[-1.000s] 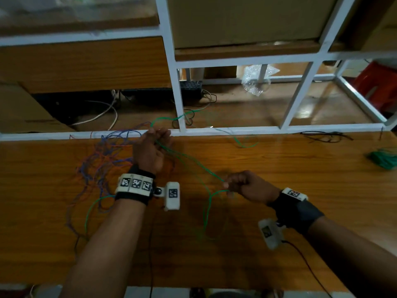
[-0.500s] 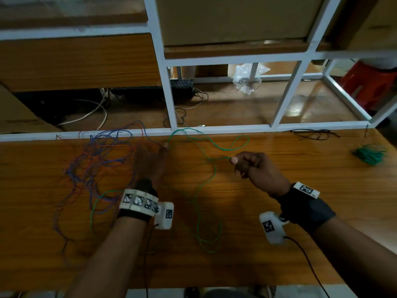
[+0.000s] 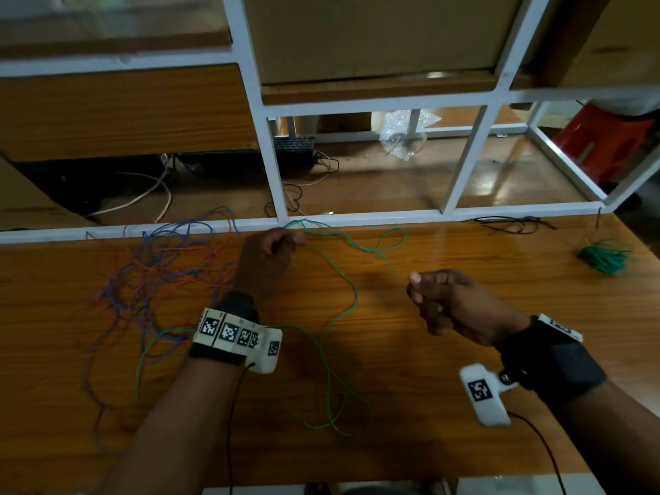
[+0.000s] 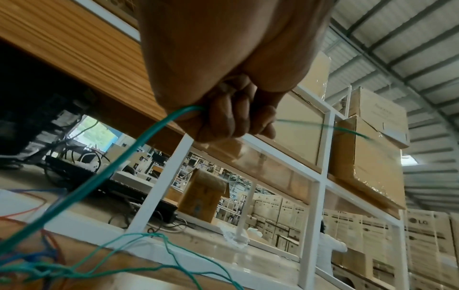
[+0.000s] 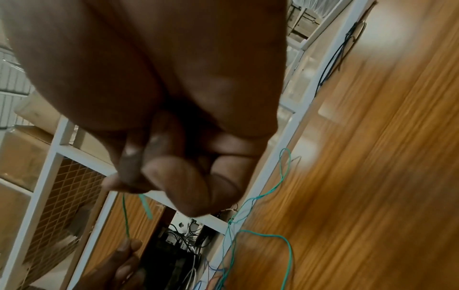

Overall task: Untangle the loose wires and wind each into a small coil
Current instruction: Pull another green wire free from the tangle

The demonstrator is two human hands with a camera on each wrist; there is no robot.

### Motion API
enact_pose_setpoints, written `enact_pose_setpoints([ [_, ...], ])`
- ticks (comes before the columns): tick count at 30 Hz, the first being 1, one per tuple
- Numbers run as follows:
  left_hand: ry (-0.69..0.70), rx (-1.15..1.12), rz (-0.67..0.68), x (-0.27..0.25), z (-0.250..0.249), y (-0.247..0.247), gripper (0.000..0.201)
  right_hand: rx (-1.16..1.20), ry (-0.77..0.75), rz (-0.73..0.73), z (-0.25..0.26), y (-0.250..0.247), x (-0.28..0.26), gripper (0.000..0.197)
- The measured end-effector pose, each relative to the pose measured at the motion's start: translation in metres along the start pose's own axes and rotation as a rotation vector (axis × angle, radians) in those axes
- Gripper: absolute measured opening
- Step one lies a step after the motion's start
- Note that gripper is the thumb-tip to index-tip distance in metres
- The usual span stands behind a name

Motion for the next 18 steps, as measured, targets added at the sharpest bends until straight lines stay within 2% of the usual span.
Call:
enact_pose_setpoints([
  [2, 0.009, 0.012, 0.026, 0.004, -0.006, 0.006, 0.014, -0.082, 0.06, 0.003, -0.004, -0.001, -0.004, 0.045],
  [3, 0.009, 0.035, 0.093, 0.006, -0.011, 0.017, 0.016, -0.246, 0.092, -0.041, 0.0, -0.005, -0.005, 0.049],
  [4, 0.01, 0.098, 0.169, 0.007, -0.019, 0.032, 0.016, -0.478, 0.125, -0.137, 0.009, -0.014, -0.007, 0.05],
  [5, 0.031, 0.187, 0.221, 0.006, -0.027, 0.048, 0.013, -0.72, 0.136, -0.299, 0.024, -0.025, -0.013, 0.047],
  [6, 0.071, 0.268, 0.251, 0.006, -0.035, 0.065, 0.011, -0.909, 0.11, -0.477, 0.043, -0.033, -0.023, 0.045],
  [7, 0.116, 0.317, 0.268, 0.005, -0.045, 0.081, 0.012, -1.058, 0.061, -0.575, 0.06, -0.032, -0.03, 0.049],
  [8, 0.148, 0.344, 0.279, 0.003, -0.054, 0.095, 0.013, -1.171, -0.01, -0.56, 0.072, -0.024, -0.029, 0.056],
  [9, 0.178, 0.349, 0.283, 0.003, -0.06, 0.108, 0.012, -1.234, -0.058, -0.459, 0.075, -0.013, -0.021, 0.058],
  [11, 0.189, 0.306, 0.303, 0.006, -0.067, 0.124, 0.014, -1.267, -0.116, -0.256, 0.065, 0.006, -0.005, 0.039],
  [12, 0.172, 0.276, 0.314, 0.009, -0.068, 0.127, 0.013, -1.289, -0.126, -0.23, 0.06, 0.008, -0.002, 0.028],
  [14, 0.127, 0.178, 0.342, 0.011, -0.065, 0.127, 0.02, -1.264, -0.129, -0.252, 0.061, -0.003, -0.006, 0.02],
  [17, 0.097, 0.067, 0.383, 0.007, -0.062, 0.119, 0.023, -1.106, -0.133, -0.185, 0.063, -0.024, -0.03, 0.016],
  [18, 0.087, 0.063, 0.407, 0.005, -0.059, 0.117, 0.022, -1.122, -0.138, -0.233, 0.067, -0.035, -0.042, 0.018],
])
Point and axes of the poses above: each hand's wrist, its own x-axis towards the middle knuckle, its own y-axis out of the palm, z = x × y, the point moved 7 cm from there along x, towards the middle knuckle, and after that the axes turned 15 degrees about z, right-handed, at the moved point
